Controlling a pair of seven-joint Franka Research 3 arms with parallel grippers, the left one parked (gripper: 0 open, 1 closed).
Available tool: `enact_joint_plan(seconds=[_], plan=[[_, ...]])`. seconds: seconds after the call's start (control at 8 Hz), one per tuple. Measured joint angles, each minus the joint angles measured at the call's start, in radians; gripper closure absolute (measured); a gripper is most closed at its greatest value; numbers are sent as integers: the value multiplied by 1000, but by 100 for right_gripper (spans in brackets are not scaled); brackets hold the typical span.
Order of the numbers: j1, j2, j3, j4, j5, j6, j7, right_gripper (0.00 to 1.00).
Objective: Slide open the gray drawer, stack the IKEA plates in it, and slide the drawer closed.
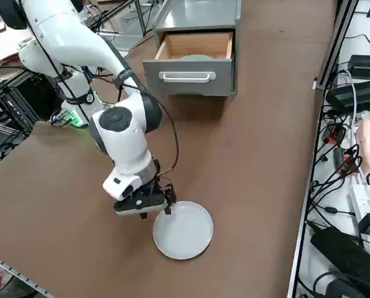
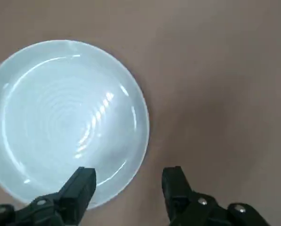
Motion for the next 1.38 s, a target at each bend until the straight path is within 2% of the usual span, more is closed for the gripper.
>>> enact_joint_plan(seconds=[0.25,0.5,0.75,1.12,1.25,1.38], plan=[[-14,23,0,1,1,34,1,20],[-21,45,1,1,1,65,1,30],[-21,68,5,1,2,102,2,33],[-21,75,8,3,2,113,2,69],[-22,74,8,6,3,115,2,91],[-25,71,8,13,4,117,2,100]])
